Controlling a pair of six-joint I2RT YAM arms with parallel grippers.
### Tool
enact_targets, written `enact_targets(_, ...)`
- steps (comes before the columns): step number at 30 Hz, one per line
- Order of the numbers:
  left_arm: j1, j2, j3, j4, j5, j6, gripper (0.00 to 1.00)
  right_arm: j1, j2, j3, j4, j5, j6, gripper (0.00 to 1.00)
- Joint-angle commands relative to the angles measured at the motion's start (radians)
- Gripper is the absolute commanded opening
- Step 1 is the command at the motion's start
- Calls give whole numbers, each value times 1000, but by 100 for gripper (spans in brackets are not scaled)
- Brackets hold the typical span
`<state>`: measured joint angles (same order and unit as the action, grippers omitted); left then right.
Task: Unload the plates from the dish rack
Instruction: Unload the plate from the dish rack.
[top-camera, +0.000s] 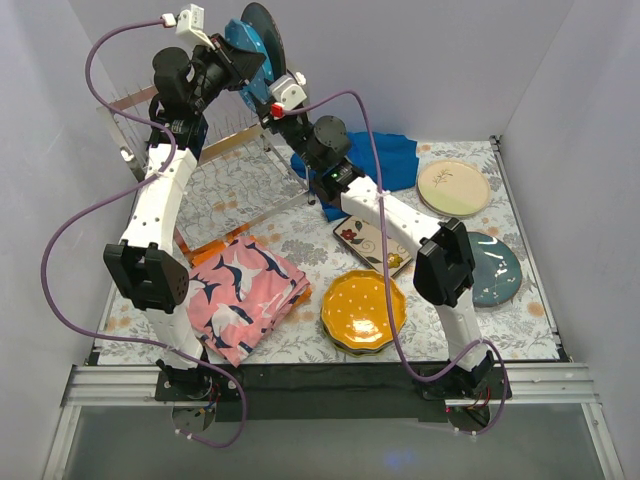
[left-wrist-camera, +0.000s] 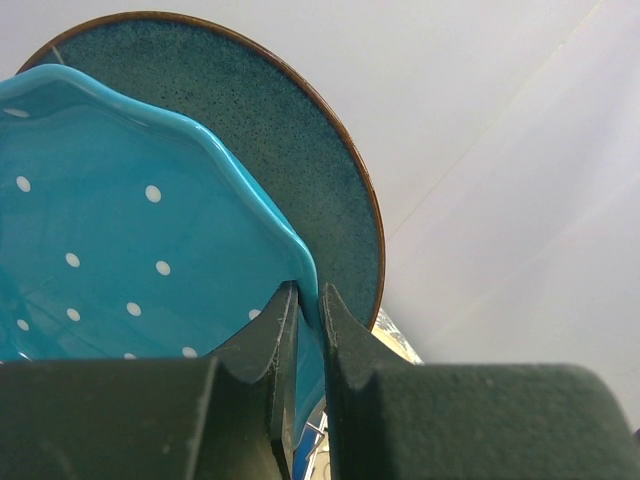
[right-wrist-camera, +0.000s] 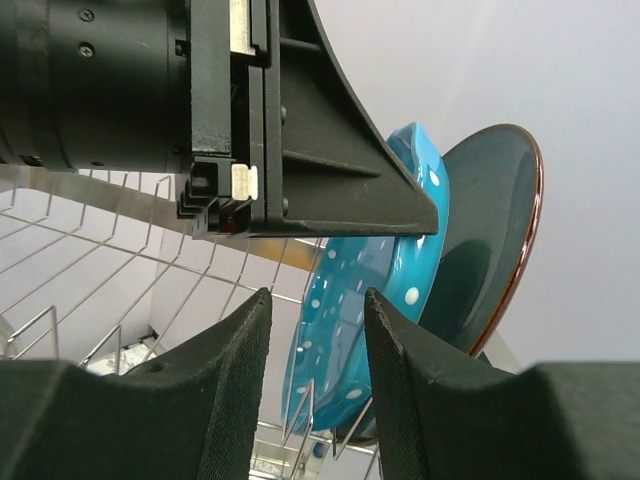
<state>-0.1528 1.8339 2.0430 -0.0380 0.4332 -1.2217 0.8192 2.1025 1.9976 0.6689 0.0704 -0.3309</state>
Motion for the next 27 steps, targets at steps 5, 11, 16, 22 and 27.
enact_targets(5, -8, -51, 108, 64, 49, 31, 0, -17, 28, 101, 20, 51, -23, 50)
enact_targets(11, -8, -38, 158, 75, 52, 22, 0, -18, -2, 63, 26, 52, -20, 51)
enact_targets(16, -8, -33, 183, 87, 59, 21, 0, -18, -33, 17, 57, 51, -16, 52)
enact_targets(22, -8, -38, 175, 107, 71, 8, 0, -18, -78, -29, 86, 46, -5, 53)
enact_targets(27, -10, -71, 126, 148, 75, 11, 0, -25, -72, -14, 90, 49, -7, 54)
